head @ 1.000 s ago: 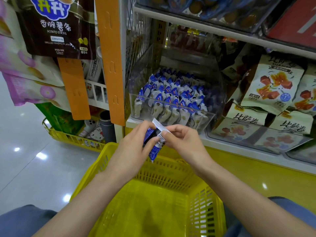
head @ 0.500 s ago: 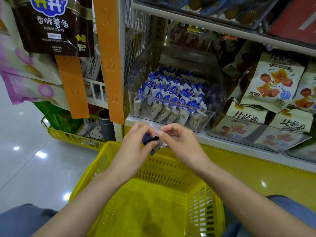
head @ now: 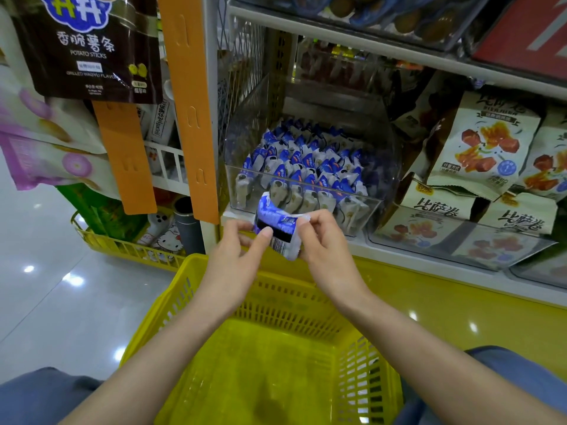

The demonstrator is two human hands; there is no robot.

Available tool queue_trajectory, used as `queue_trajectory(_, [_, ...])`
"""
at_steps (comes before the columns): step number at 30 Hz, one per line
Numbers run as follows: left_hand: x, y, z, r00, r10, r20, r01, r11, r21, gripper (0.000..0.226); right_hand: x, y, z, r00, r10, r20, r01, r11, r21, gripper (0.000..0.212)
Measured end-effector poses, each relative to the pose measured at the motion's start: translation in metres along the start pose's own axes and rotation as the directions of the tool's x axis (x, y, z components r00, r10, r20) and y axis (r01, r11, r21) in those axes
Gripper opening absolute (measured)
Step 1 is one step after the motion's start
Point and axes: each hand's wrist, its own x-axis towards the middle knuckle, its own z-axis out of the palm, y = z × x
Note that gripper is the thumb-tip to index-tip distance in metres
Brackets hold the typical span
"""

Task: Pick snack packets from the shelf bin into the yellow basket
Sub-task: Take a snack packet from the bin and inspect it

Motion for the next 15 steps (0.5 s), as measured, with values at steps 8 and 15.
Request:
queue_trajectory(8, [0.004, -0.002, -0.005, 0.982, 0.189, 0.007, -0.188, 0.982, -0.033, 0.047, -0.003, -0.003, -0.004, 0.983, 0.058, 0.172, -0.074, 0.994, 0.085, 0.021])
queue_trajectory(15, [0.001, -0.010, -0.005, 0.900, 0.423, 0.108, -0.436, 0.864, 0.250, 0.058, 0.004, 0.003, -0.008, 0.987, 0.144, 0.076, -0.147, 0.988, 0.037, 0.006])
